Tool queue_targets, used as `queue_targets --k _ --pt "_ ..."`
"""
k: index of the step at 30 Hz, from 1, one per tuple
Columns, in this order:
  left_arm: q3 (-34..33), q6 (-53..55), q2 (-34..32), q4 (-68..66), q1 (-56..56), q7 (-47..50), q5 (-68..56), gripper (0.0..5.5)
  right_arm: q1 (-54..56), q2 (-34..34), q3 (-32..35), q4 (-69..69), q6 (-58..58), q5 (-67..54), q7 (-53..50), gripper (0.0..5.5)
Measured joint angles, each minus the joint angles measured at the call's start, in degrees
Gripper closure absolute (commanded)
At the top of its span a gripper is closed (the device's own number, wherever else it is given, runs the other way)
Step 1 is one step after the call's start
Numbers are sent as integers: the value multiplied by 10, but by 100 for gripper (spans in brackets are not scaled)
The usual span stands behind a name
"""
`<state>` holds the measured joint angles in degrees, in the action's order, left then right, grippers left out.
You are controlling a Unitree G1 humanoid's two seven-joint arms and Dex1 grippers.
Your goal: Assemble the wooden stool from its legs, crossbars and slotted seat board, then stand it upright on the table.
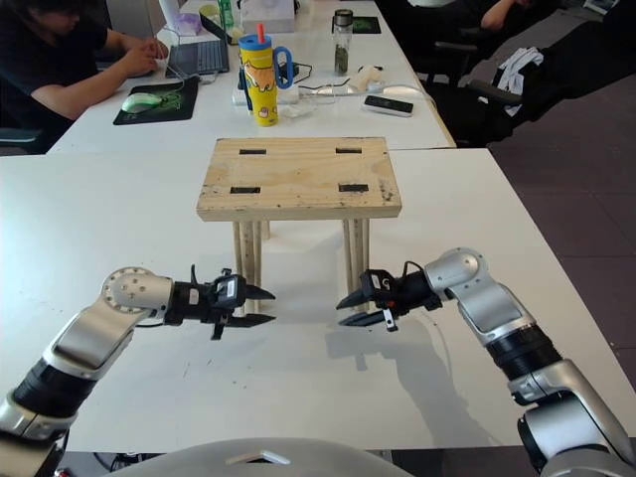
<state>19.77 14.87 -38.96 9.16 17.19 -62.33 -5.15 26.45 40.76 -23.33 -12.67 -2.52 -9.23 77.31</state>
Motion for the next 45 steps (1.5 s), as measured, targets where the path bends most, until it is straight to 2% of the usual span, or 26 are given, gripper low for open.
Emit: queue_targets --k 4,6,10,15,17,18,20,23,24,25,28,30,35,37,39,41,45 --pt "13 -72 27 -181 108 36 68 511 122 -52 -17 -192 -136 120 -90 550" --pt "18 -105 48 -283 158 66 96 543 184 -76 -28 -279 -180 174 -156 550" --pt "35 -153 82 -452 239 143 134 549 254 -118 -58 -394 -195 250 -301 550" --pt "39 -193 120 -658 350 330 183 549 327 -173 -96 -518 -160 357 -566 550" --pt "12 -229 135 -720 377 413 184 549 340 -194 -80 -559 -153 361 -670 550" --pt "-20 -251 146 -736 374 440 165 549 335 -207 -44 -574 -157 333 -699 550" --pt "-71 -287 167 -725 325 451 114 549 301 -222 28 -577 -172 259 -682 550" --pt "-137 -302 203 -648 167 445 31 549 197 -248 152 -549 -152 104 -575 550" --pt "-150 -303 210 -623 131 445 13 549 171 -253 172 -532 -143 75 -556 550" --pt "-181 -311 225 -557 55 446 -29 549 109 -265 210 -483 -117 15 -524 550" --pt "-222 -316 252 -423 -65 460 -82 549 -2 -297 268 -353 -70 -73 -519 550" --pt "-239 -300 281 -361 -106 485 -104 549 -40 -319 288 -273 -47 -100 -538 550" --pt "-249 -287 318 -324 -52 598 -46 549 -27 -359 291 -207 -19 -74 -629 550" --pt "-249 -288 320 -324 -15 668 10 549 -18 -357 276 -205 -7 -13 -694 550" --pt "-251 -294 322 -321 -3 708 40 549 -10 -345 249 -203 15 39 -713 550" --pt "-247 -294 332 -300 -2 719 54 549 -1 -336 221 -187 31 90 -734 550" --pt "-227 -297 339 -278 6 711 71 549 1 -349 214 -148 17 100 -740 550"
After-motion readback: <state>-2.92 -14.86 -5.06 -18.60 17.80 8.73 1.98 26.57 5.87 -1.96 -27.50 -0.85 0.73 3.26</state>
